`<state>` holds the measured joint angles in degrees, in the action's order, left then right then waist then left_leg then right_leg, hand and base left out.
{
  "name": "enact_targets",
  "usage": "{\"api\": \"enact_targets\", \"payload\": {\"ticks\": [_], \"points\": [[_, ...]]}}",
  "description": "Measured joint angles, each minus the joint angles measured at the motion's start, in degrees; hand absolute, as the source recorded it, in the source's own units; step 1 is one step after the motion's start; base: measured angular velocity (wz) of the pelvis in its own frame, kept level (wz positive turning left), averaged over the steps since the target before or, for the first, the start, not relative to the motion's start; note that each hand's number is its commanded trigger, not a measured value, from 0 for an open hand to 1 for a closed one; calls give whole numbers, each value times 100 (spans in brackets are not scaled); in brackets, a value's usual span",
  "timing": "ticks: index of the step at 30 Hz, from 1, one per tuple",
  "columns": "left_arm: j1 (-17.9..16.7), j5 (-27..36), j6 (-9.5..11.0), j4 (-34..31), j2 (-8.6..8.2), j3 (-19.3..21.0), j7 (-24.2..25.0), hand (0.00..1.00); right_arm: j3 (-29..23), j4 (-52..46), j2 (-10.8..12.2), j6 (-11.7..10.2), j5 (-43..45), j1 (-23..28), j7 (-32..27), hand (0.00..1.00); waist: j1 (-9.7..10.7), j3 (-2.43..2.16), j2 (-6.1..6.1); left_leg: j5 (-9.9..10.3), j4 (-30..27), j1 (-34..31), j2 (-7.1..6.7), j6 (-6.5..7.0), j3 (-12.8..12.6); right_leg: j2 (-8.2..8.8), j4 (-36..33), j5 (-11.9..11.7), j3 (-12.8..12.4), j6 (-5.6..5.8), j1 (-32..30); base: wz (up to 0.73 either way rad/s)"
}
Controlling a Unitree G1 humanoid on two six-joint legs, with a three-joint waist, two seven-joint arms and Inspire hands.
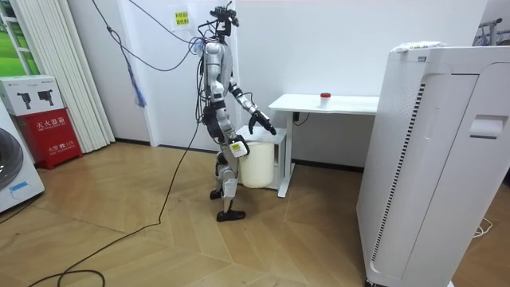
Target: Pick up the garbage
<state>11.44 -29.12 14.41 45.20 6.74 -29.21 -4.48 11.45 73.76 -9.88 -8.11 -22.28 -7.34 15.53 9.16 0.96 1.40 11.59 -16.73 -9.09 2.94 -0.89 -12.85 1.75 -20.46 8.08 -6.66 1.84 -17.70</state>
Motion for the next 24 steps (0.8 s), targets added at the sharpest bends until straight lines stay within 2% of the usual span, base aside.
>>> {"api": "enact_targets", "payload": {"ticks": [2,4,5,6,8,9,10,11,12,13,14,18,21,24], "points": [[-10,-34,3,-207,115,-9,29,0,-127,-46,-1,8,-3,68,2,100,1,-6,-1,81,-4,57,32,5,-20,-72,74,-69,-93,12,30,-41],[-87,-36,10,-425,329,8,29,0,-143,-192,6,30,6,158,1,100,-40,-13,14,112,21,187,49,30,-220,-120,223,-200,-251,53,115,-50],[-126,-43,23,-434,353,41,30,0,-145,-213,5,30,4,194,1,100,-57,-14,13,120,43,252,57,38,-303,-124,277,-244,-259,62,157,-75],[-242,-57,29,-447,356,206,32,0,-144,-248,9,30,-1,254,7,100,-162,-19,23,158,116,414,64,54,-523,-125,331,-338,-227,77,190,-102],[-420,-82,30,-555,380,469,29,0,-138,-283,24,28,2,288,59,100,-342,-27,20,273,124,508,71,99,-633,-77,470,-585,186,45,183,-118],[-501,-89,56,-615,409,637,26,0,-139,-304,52,27,9,311,126,100,-434,-31,29,326,147,515,94,137,-726,-19,624,-769,638,-20,206,-100],[-560,-132,55,-684,420,785,23,0,-144,-309,73,19,6,335,184,100,-477,-37,35,375,115,539,204,158,-915,24,668,-822,1059,-93,249,-84],[-612,-149,52,-783,426,842,20,0,-145,-309,77,15,5,348,203,100,-484,-36,30,398,103,574,271,168,-1072,32,552,-764,1274,-172,265,-56],[-724,-146,51,-1087,426,876,9,0,-166,-293,69,-2,9,362,218,100,-495,-40,10,423,131,661,344,165,-1262,91,70,-424,1691,-276,301,-37],[-797,-118,58,-1394,405,864,4,0,-166,-261,43,-4,19,363,221,100,-501,-45,23,425,179,750,319,159,-1334,157,-127,-148,1854,-237,437,-31],[-816,-85,61,-1519,409,868,4,0,-156,-260,38,-4,25,364,221,100,-506,-47,41,430,187,789,291,151,-1339,168,-102,-85,1828,-189,497,-20],[-817,-63,107,-2215,410,899,0,0,-137,-256,51,-7,92,291,217,100,-477,-51,51,429,187,894,156,133,-1061,107,284,-73,1782,-232,705,-12],[-845,-27,107,-2715,479,904,-5,0,-140,-268,38,-17,0,396,251,100,-478,-52,97,429,199,938,156,133,-938,75,411,-93,1838,-204,810,6],[-861,33,126,-3169,513,1032,-229,0,-140,-267,28,-14,-5,459,249,100,-492,-51,89,429,228,965,144,134,-802,74,493,-115,1859,-179,881,5]]}}
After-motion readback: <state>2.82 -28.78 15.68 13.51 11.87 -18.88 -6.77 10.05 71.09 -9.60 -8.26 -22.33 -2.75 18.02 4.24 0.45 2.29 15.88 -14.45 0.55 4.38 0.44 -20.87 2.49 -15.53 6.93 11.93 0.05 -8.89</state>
